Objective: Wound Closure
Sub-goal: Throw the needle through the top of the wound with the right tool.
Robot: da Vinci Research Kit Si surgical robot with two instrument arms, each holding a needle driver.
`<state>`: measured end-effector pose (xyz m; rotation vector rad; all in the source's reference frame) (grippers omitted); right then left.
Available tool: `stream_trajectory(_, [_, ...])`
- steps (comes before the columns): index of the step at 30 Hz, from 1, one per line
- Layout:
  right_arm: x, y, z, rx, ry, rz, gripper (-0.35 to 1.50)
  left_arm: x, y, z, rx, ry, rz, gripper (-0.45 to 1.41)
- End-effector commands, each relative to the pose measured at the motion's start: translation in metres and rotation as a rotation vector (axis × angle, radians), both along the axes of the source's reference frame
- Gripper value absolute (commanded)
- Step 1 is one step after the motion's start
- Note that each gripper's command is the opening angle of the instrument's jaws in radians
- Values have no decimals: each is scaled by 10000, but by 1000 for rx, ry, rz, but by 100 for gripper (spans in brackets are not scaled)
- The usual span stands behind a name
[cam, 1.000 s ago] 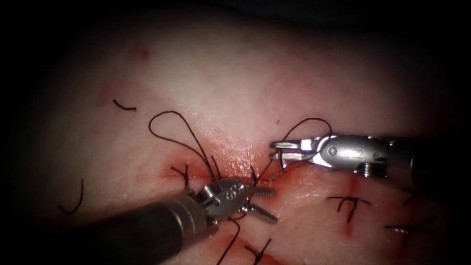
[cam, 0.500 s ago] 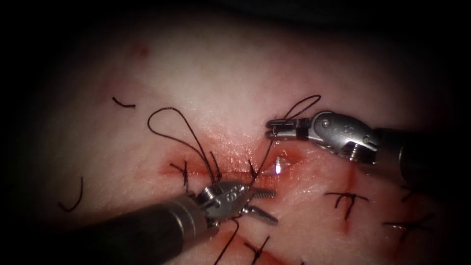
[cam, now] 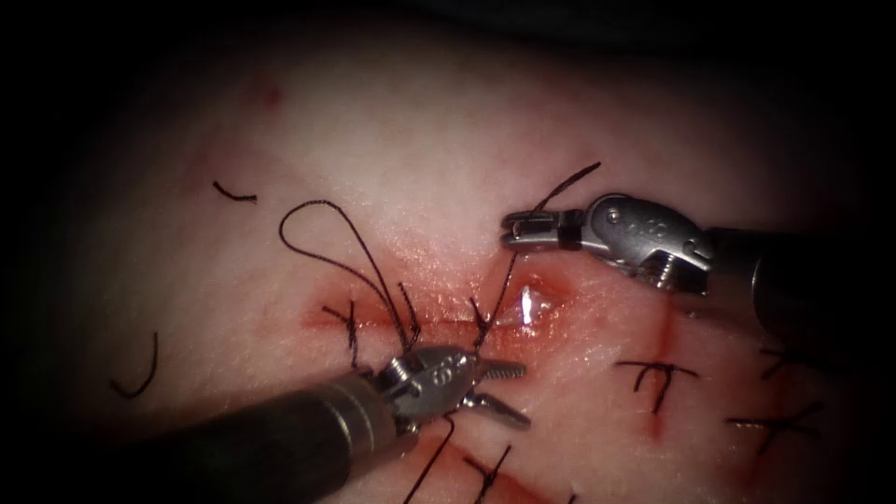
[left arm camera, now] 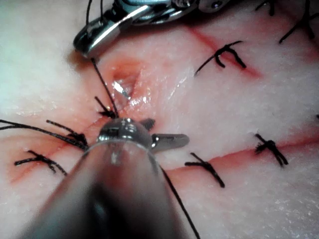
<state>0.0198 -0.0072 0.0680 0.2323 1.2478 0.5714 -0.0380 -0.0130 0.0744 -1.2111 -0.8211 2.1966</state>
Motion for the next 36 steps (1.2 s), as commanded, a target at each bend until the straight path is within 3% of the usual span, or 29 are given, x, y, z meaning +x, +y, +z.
stream_trajectory(1, [7,8,-1,-23,4,5,-35,-6,2,7,-3,-2,2,27])
stream_trajectory(7, [6,16,-5,-34,1,15,-35,-6,1,7,-4,-2,2,27])
stream_trajectory(14, [5,12,-7,-160,-12,66,-35,-5,1,8,0,-1,1,27])
stream_trajectory(23, [1,24,-13,-165,-28,113,-35,-5,0,9,-1,-1,1,27])
stream_trajectory(36, [1,33,-9,62,-31,166,-35,-5,3,10,0,-2,2,27])
